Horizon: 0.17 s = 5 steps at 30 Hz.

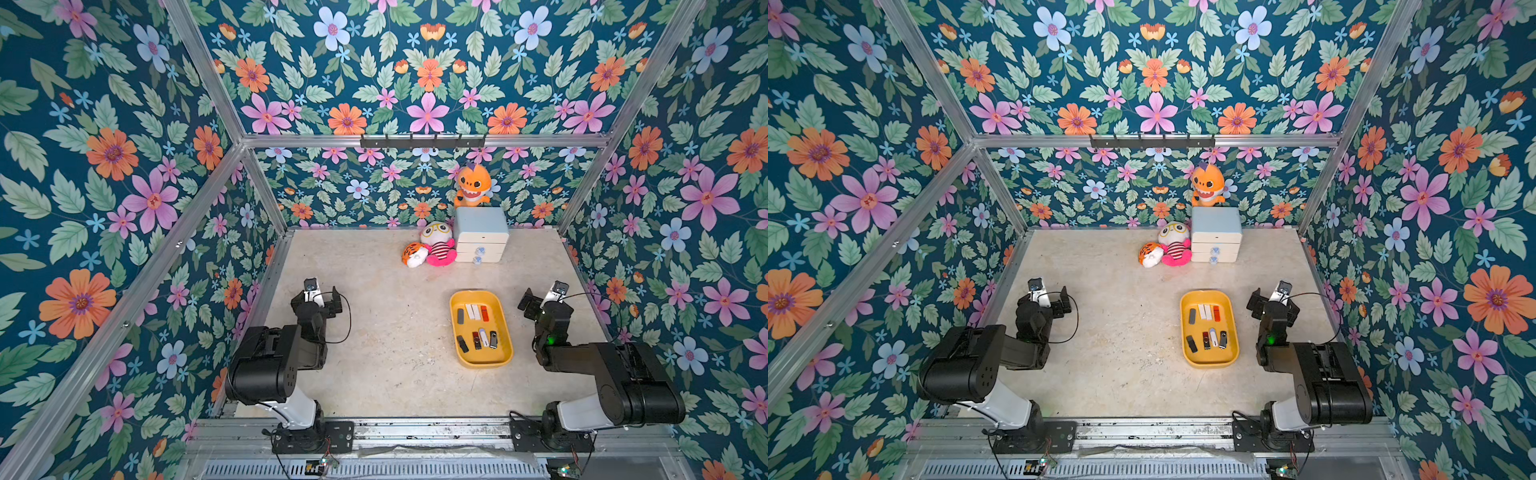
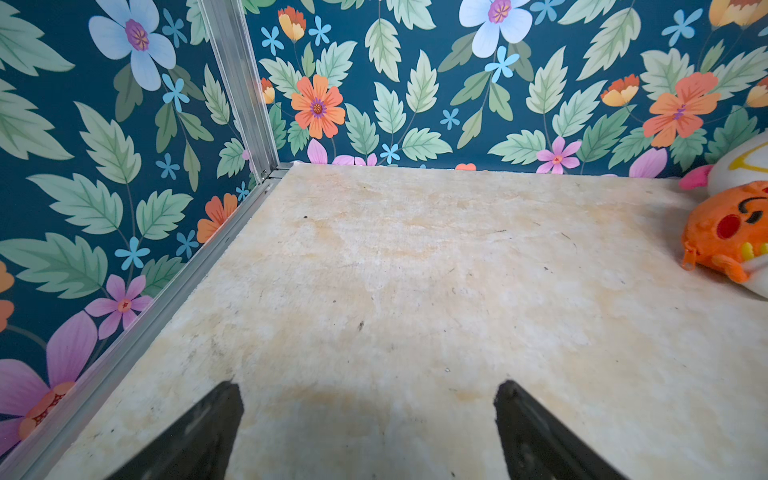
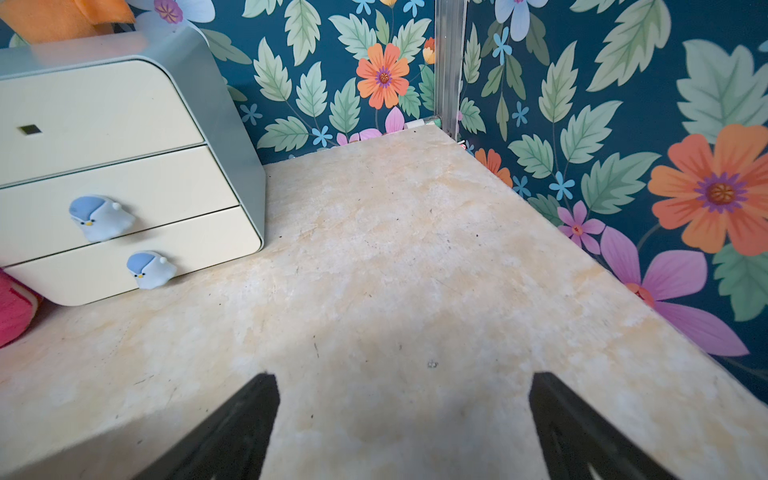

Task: Put the usb flash drive into the storage box
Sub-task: Reset both arms

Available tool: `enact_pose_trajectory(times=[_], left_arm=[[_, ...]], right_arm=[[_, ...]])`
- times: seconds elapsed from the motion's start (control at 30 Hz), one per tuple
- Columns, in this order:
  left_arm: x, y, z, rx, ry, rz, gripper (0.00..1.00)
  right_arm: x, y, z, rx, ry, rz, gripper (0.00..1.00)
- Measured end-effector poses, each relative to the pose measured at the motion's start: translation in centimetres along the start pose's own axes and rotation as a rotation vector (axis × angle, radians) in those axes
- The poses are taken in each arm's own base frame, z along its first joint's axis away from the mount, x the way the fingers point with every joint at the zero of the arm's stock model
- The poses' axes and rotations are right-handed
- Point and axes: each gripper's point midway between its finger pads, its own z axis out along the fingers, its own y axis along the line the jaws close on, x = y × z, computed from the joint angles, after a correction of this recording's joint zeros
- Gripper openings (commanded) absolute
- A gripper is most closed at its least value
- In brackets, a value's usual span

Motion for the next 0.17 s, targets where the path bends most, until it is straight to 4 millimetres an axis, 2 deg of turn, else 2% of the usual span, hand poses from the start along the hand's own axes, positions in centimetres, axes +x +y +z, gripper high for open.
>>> enact_pose_trajectory(times=[0.17], left_arm=[[0.00,-0.01,0.00,0.000,0.000,0.000,0.99]], right_arm=[[-0.15,0.19,0.06,-0.008,-0.002,0.001,0.99]])
